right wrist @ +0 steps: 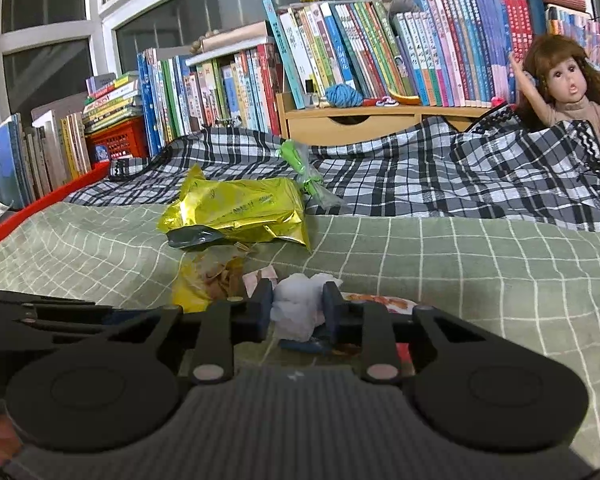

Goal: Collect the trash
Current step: 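Grasp the white tissue with the right gripper while the left grasps a clear wrapper, then carry the tissue and clear wrapper down into the trash bin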

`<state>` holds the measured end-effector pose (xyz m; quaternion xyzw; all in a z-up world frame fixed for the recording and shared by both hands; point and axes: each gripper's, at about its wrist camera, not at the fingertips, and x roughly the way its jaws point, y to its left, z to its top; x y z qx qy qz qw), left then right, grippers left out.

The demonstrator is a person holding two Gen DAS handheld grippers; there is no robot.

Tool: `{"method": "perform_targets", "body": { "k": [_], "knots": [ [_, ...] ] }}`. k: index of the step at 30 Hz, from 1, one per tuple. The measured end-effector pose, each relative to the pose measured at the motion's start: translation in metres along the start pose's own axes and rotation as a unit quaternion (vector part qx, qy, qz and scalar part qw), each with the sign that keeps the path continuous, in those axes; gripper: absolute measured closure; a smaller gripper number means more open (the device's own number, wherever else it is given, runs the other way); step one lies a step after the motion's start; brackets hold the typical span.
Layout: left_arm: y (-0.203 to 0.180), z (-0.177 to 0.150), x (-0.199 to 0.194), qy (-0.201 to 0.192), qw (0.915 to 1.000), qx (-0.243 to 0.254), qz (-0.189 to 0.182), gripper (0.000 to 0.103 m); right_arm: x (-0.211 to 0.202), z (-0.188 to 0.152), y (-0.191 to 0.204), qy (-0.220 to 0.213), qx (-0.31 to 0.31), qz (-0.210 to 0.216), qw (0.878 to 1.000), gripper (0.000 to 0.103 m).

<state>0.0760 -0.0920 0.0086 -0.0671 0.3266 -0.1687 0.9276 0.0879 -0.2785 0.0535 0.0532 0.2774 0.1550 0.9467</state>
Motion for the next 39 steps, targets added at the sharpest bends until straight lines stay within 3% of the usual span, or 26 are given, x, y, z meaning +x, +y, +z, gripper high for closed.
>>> {"method": "perform_targets", "body": {
  "k": [8,9,11,12,15,19,23,25,26,27,28,32,39],
  "knots": [
    [0.005,-0.026,-0.058,0.001,0.9992,0.034,-0.021,0.084,-0.038,-0.014,0.014,-0.013,-0.017,0.02,1.0,0.071],
    [0.006,-0.03,-0.064,-0.006,0.9991,0.039,-0.018,0.08,-0.042,-0.017,0.018,-0.013,-0.024,0.02,0.999,0.071],
    [0.006,-0.036,-0.075,-0.025,0.9984,0.051,0.0,0.063,-0.047,-0.024,0.025,-0.014,-0.041,0.013,0.999,0.069],
    [0.005,-0.038,-0.077,-0.032,0.9978,0.058,0.008,0.05,-0.048,-0.027,0.028,-0.013,-0.049,0.009,0.999,0.068],
    [0.001,-0.046,-0.081,-0.04,0.9957,0.078,0.029,0.043,-0.05,-0.035,0.033,-0.005,-0.062,-0.001,0.998,0.066],
    [-0.004,-0.056,-0.076,-0.035,0.9938,0.101,0.032,0.029,-0.049,-0.043,0.033,0.004,-0.062,-0.006,0.998,0.065],
    [-0.002,-0.065,-0.065,-0.012,0.9956,0.088,0.03,0.032,-0.05,-0.048,0.033,0.005,-0.061,-0.008,0.998,0.064],
    [-0.002,-0.07,-0.065,-0.025,0.9954,0.088,0.031,0.038,-0.051,-0.05,0.033,0.006,-0.061,-0.009,0.998,0.064],
    [-0.003,-0.071,-0.066,-0.028,0.9949,0.09,0.035,0.046,-0.051,-0.051,0.034,0.007,-0.06,-0.01,0.998,0.065],
    [-0.004,-0.071,-0.066,-0.029,0.9948,0.09,0.038,0.067,-0.052,-0.052,0.034,0.005,-0.06,-0.01,0.998,0.067],
    [-0.004,-0.07,-0.067,-0.027,0.9951,0.088,0.038,0.077,-0.053,-0.052,0.034,0.004,-0.059,-0.01,0.998,0.068],
    [-0.002,-0.064,-0.069,-0.013,0.9977,0.062,0.023,0.079,-0.062,-0.051,0.038,-0.008,-0.054,-0.005,0.999,0.07],
    [-0.009,-0.063,-0.087,-0.018,0.9964,0.075,0.037,0.079,-0.08,-0.049,0.047,-0.02,-0.055,-0.002,0.998,0.07]
  ]
}}
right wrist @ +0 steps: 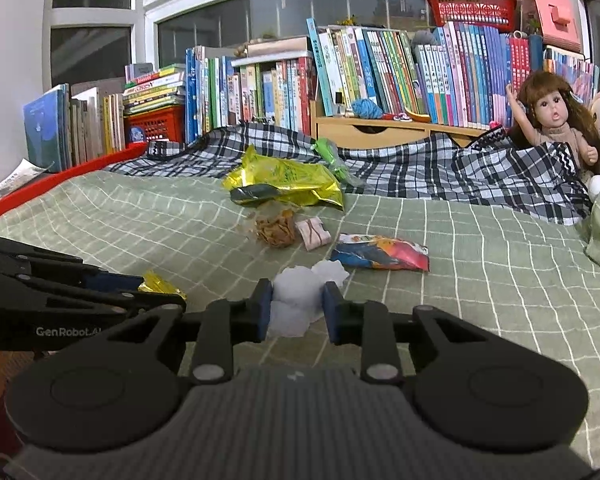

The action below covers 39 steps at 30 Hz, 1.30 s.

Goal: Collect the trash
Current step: 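Carry the tissue and clear wrapper down into the trash bin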

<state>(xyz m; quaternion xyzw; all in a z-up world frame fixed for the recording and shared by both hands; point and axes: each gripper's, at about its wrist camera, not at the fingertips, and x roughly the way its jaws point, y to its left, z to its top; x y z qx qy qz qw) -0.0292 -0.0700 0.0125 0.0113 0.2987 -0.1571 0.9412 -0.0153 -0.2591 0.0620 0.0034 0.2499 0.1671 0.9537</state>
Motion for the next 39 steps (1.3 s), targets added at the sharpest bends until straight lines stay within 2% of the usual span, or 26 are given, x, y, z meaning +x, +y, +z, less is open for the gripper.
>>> {"method": "perform_targets", "body": {
  "k": [8,21,29,39],
  "knots": [
    [0.002,-0.009,-0.033,0.001,0.9997,0.004,0.025,0.079,-0.028,-0.011,0.02,-0.006,0.001,0.01,1.0,0.07],
    [0.005,-0.059,-0.089,0.023,0.9991,-0.013,0.032,0.079,-0.075,-0.044,0.061,0.001,-0.001,0.043,0.999,0.07],
    [0.004,-0.089,-0.104,0.048,0.9979,-0.028,0.033,0.079,-0.085,-0.071,0.078,0.027,0.002,0.055,0.998,0.07],
    [0.009,-0.124,-0.094,0.099,0.9929,-0.046,0.048,0.079,-0.079,-0.114,0.084,0.085,0.025,0.061,0.994,0.07]
  ]
}}
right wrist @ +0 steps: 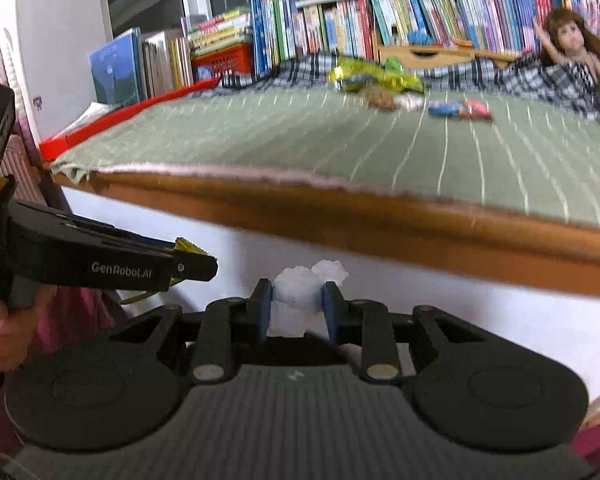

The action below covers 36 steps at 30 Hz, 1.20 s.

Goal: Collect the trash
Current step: 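Carry the tissue and clear wrapper down into the trash bin, then open both grippers over the bin and lift back to the bed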

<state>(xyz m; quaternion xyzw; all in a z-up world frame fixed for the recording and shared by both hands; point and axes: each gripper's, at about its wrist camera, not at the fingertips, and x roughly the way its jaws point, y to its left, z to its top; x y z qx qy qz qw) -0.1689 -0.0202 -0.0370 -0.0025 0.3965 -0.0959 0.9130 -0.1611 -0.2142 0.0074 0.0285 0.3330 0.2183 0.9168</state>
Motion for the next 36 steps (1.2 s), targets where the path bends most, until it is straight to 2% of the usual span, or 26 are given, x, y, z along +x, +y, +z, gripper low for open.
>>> {"method": "perform_targets", "body": {
  "k": [6,14,26,27,28,30,33,36],
  "knots": [
    [0.003,-0.019,0.018,0.039,0.9991,-0.009,0.009,0.079,0.013,-0.024,0.003,0.037,0.01,-0.001,0.999,0.07],
    [0.007,-0.04,0.043,0.086,0.996,-0.017,0.015,0.079,0.026,-0.037,0.003,0.064,0.016,-0.003,0.998,0.069],
    [0.013,-0.043,0.058,0.108,0.9938,-0.025,0.011,0.078,0.036,-0.041,0.001,0.082,0.022,0.001,0.996,0.066],
    [0.014,-0.043,0.057,0.107,0.9939,-0.025,0.01,0.077,0.036,-0.041,0.001,0.082,0.022,0.002,0.996,0.066],
    [0.014,-0.042,0.058,0.106,0.994,-0.024,0.011,0.072,0.036,-0.041,0.001,0.081,0.022,0.002,0.996,0.065],
    [0.015,-0.041,0.057,0.103,0.9943,-0.026,0.014,0.063,0.035,-0.041,0.0,0.079,0.023,0.004,0.997,0.047],
    [0.016,-0.038,0.056,0.095,0.995,-0.024,0.018,0.054,0.035,-0.039,0.0,0.077,0.026,0.007,0.997,0.038],
    [0.016,-0.034,0.053,0.088,0.9956,-0.021,0.025,0.047,0.035,-0.038,-0.001,0.074,0.026,0.005,0.997,0.035]
  ]
}}
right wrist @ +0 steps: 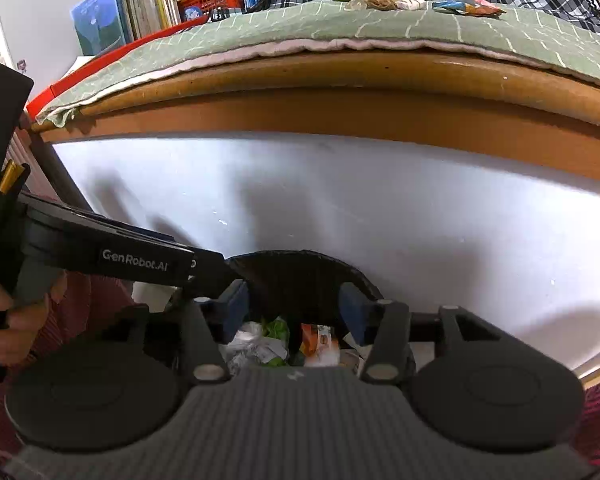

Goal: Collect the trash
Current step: 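Open both grippers over the bin and lift back to the bed, then grasp the colourful snack bag with the right gripper while the left grasps brown wrappers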

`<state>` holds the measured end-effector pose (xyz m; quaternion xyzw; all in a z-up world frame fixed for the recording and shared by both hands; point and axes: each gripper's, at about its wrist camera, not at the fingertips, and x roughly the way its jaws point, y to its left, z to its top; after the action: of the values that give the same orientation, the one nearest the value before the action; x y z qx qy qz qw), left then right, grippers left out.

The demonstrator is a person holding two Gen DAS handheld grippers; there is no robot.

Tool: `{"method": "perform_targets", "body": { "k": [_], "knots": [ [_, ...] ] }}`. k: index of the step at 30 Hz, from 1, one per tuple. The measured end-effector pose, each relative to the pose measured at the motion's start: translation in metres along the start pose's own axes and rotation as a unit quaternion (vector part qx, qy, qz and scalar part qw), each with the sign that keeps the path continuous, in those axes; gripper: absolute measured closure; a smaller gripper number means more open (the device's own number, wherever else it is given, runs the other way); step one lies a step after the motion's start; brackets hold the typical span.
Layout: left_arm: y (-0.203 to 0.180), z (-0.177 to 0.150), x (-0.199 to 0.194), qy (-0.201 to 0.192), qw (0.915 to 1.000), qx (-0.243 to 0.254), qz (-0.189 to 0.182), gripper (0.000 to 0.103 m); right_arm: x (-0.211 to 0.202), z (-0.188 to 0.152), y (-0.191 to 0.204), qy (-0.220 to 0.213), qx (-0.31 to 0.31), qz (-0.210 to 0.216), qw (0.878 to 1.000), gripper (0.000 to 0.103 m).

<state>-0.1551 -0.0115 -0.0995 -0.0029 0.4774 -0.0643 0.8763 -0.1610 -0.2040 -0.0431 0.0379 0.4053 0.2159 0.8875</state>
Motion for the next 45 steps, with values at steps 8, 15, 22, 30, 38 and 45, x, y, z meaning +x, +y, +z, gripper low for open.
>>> {"method": "perform_targets", "body": {
  "k": [8,15,22,30,38,45],
  "knots": [
    [0.001,0.021,-0.041,-0.047,0.9987,0.009,-0.016,0.036,-0.025,0.024,-0.002,-0.052,-0.009,-0.006,0.999,0.029],
    [-0.004,0.069,-0.099,-0.155,0.9855,0.047,-0.049,0.021,-0.058,0.077,-0.011,-0.154,-0.044,-0.047,0.986,0.015],
    [-0.018,0.121,-0.099,-0.213,0.9753,0.038,-0.046,0.02,-0.045,0.127,-0.051,-0.198,-0.022,-0.135,0.971,0.013],
    [-0.031,0.199,-0.041,-0.219,0.9738,0.036,-0.048,0.02,0.003,0.179,-0.091,-0.143,-0.061,-0.185,0.97,0.01],
    [-0.053,0.251,0.005,-0.2,0.9762,0.053,-0.064,0.047,0.039,0.205,-0.111,-0.112,-0.064,-0.175,0.976,0.01],
    [-0.07,0.271,0.038,-0.187,0.9773,0.064,-0.077,0.056,0.065,0.23,-0.13,-0.064,-0.055,-0.145,0.986,0.01]
  ]
}}
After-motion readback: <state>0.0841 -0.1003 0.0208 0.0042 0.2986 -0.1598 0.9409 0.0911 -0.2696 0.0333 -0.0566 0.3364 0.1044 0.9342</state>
